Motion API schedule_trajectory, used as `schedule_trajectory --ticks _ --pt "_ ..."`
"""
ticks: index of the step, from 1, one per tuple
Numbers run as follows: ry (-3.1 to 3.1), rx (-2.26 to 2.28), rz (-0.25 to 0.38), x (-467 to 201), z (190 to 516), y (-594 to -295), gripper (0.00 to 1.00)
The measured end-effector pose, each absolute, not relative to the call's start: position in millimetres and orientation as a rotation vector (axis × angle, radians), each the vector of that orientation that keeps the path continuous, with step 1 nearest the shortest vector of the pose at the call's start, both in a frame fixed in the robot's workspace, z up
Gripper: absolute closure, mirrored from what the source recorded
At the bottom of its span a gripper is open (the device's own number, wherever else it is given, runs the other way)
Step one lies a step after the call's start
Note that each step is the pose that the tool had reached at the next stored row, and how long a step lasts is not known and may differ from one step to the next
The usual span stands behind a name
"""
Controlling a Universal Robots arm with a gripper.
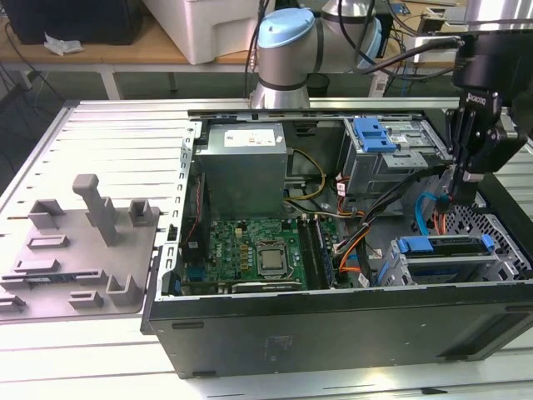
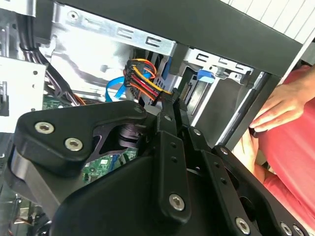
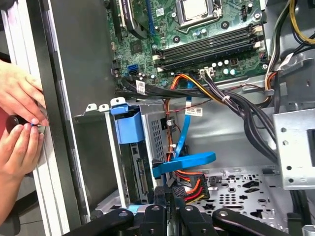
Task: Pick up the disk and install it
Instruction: 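Insert the first disk wire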
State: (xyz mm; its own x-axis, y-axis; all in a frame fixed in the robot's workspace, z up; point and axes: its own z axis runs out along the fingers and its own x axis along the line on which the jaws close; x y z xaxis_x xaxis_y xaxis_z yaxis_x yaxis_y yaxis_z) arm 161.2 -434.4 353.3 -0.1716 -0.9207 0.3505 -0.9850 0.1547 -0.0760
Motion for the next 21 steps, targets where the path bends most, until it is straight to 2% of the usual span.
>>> schedule_trajectory --ticks 8,11,15,21 --pt "-2.219 1.891 0.396 157 353 -454 0.83" --pt "-2.212 1.952 0.359 150 351 -481 0.83" --pt "-2.218 1.994 0.323 149 350 -482 0.83" --pt "-2.211 2.025 0.309 149 351 -488 0.83"
